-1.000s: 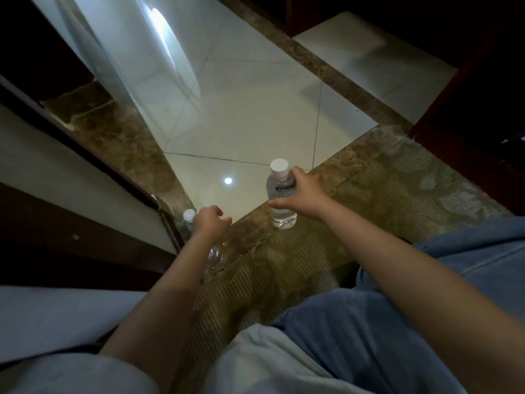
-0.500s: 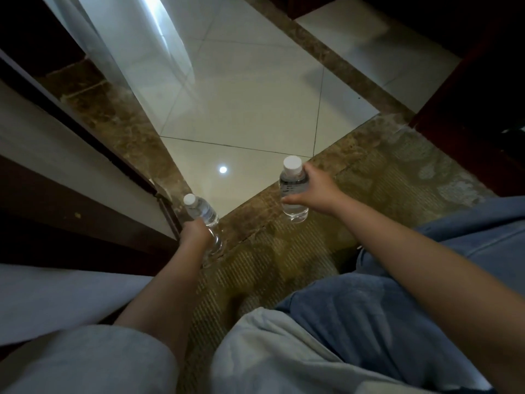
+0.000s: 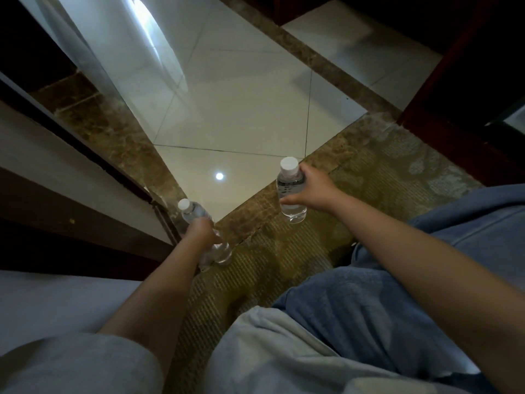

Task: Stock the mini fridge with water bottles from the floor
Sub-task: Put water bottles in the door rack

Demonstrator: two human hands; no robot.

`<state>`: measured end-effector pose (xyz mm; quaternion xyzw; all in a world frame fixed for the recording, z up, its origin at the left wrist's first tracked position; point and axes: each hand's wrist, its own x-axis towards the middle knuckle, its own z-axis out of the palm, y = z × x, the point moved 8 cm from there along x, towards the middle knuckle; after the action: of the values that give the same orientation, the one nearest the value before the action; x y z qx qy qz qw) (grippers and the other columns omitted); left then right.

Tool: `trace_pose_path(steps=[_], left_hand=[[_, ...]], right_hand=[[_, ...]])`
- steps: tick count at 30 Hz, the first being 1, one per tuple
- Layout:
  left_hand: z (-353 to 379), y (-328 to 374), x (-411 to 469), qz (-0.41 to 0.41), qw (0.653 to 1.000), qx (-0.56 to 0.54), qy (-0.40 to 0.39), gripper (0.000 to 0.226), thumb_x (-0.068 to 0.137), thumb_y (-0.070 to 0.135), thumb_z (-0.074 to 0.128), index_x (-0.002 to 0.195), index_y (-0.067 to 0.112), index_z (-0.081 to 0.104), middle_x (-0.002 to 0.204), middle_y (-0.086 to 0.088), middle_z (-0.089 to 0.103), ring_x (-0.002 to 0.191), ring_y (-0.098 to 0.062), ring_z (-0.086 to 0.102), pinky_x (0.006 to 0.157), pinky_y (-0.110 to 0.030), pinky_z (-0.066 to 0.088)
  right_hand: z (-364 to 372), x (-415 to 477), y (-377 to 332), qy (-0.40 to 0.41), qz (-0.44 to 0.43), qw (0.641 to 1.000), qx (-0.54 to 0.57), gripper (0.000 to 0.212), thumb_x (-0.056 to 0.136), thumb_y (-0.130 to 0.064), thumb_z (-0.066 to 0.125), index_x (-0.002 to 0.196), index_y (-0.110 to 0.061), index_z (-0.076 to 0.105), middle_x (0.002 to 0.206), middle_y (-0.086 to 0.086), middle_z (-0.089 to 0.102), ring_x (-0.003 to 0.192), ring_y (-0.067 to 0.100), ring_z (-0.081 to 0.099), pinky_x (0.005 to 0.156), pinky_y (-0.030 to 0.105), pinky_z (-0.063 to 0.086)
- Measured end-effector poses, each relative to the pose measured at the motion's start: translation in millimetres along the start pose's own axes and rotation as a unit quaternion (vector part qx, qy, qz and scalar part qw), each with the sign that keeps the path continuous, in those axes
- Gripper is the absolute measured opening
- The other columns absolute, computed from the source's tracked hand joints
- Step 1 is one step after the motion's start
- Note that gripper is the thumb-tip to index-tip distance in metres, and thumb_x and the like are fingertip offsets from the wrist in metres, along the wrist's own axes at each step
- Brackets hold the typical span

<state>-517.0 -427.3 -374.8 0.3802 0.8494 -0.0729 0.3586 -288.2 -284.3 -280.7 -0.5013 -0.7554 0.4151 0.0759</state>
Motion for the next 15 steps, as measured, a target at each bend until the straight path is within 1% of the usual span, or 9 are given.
trace_pose_path(steps=[2, 4, 6, 8, 9, 10, 13, 14, 15], left_hand=[[-5, 21, -4, 0.027, 1.000, -0.008, -0.007, 0.035, 0.087, 0.012, 0.063, 0.120, 0.002, 0.057, 0.102, -0.011, 0.059, 0.076, -0.019, 0.059, 0.059, -0.023, 0.048], [-13, 46, -5, 0.051, 0.998, -0.037, -0.004, 0.036, 0.086, 0.007, 0.064, 0.120, 0.000, 0.056, 0.098, -0.010, 0.056, 0.072, -0.019, 0.060, 0.053, -0.021, 0.049], [-22, 73, -10, 0.072, 0.995, -0.076, -0.004, 0.040, 0.082, 0.007, 0.069, 0.119, -0.001, 0.057, 0.103, -0.012, 0.058, 0.074, -0.024, 0.064, 0.060, -0.028, 0.057], [-32, 104, -12, 0.102, 0.992, -0.077, 0.002, 0.046, 0.078, 0.011, 0.076, 0.118, -0.003, 0.058, 0.110, -0.016, 0.060, 0.076, -0.028, 0.066, 0.070, -0.034, 0.059], [-36, 120, -13, 0.118, 0.990, -0.075, 0.000, 0.049, 0.076, 0.013, 0.078, 0.118, -0.003, 0.059, 0.111, -0.017, 0.061, 0.076, -0.029, 0.067, 0.073, -0.036, 0.059], [-41, 136, -16, 0.133, 0.989, -0.072, -0.002, 0.050, 0.075, 0.015, 0.079, 0.118, -0.003, 0.059, 0.108, -0.016, 0.062, 0.075, -0.029, 0.067, 0.074, -0.037, 0.059], [-55, 180, -18, 0.170, 0.984, -0.042, -0.002, 0.048, 0.073, 0.024, 0.080, 0.110, 0.000, 0.062, 0.081, -0.006, 0.064, 0.064, -0.023, 0.067, 0.071, -0.034, 0.059], [-59, 193, -19, 0.181, 0.983, -0.031, 0.001, 0.047, 0.073, 0.026, 0.080, 0.109, 0.000, 0.063, 0.076, -0.005, 0.063, 0.062, -0.022, 0.066, 0.070, -0.033, 0.059], [-63, 207, -20, 0.194, 0.981, -0.026, 0.002, 0.049, 0.073, 0.027, 0.079, 0.109, -0.001, 0.063, 0.078, -0.007, 0.063, 0.062, -0.021, 0.066, 0.070, -0.033, 0.059]], right_hand=[[-6, -1, 2, 0.007, 0.004, 1.000, 0.003, 0.071, 0.065, -0.031, 0.085, 0.123, -0.014, 0.049, 0.124, 0.005, 0.058, 0.110, 0.024, 0.056, 0.093, 0.040, 0.049], [-15, -2, 5, 0.019, 0.010, 1.000, 0.014, 0.070, 0.066, -0.029, 0.085, 0.124, -0.014, 0.048, 0.124, 0.006, 0.057, 0.111, 0.025, 0.056, 0.094, 0.042, 0.049], [-27, -4, 10, 0.036, 0.018, 0.999, 0.024, 0.069, 0.066, -0.026, 0.084, 0.124, -0.014, 0.048, 0.123, 0.006, 0.057, 0.110, 0.024, 0.056, 0.094, 0.041, 0.049], [-39, -7, 17, 0.057, 0.032, 0.998, 0.026, 0.066, 0.066, -0.024, 0.083, 0.122, -0.014, 0.048, 0.121, 0.006, 0.057, 0.108, 0.023, 0.056, 0.092, 0.038, 0.049], [-45, -8, 22, 0.066, 0.041, 0.996, 0.032, 0.066, 0.067, -0.023, 0.083, 0.121, -0.013, 0.048, 0.121, 0.006, 0.057, 0.107, 0.022, 0.055, 0.090, 0.036, 0.049], [-51, -10, 27, 0.077, 0.051, 0.995, 0.043, 0.066, 0.067, -0.023, 0.083, 0.121, -0.013, 0.048, 0.121, 0.006, 0.057, 0.106, 0.021, 0.054, 0.089, 0.034, 0.048], [-72, -19, 42, 0.119, 0.083, 0.983, 0.108, 0.066, 0.067, -0.019, 0.083, 0.122, -0.013, 0.048, 0.121, 0.005, 0.057, 0.109, 0.023, 0.055, 0.091, 0.035, 0.048], [-80, -22, 48, 0.134, 0.096, 0.978, 0.129, 0.066, 0.067, -0.018, 0.083, 0.123, -0.013, 0.048, 0.123, 0.006, 0.057, 0.111, 0.024, 0.055, 0.093, 0.037, 0.048], [-88, -26, 54, 0.151, 0.109, 0.972, 0.145, 0.067, 0.068, -0.017, 0.083, 0.124, -0.013, 0.047, 0.123, 0.006, 0.057, 0.112, 0.025, 0.055, 0.095, 0.039, 0.048]])
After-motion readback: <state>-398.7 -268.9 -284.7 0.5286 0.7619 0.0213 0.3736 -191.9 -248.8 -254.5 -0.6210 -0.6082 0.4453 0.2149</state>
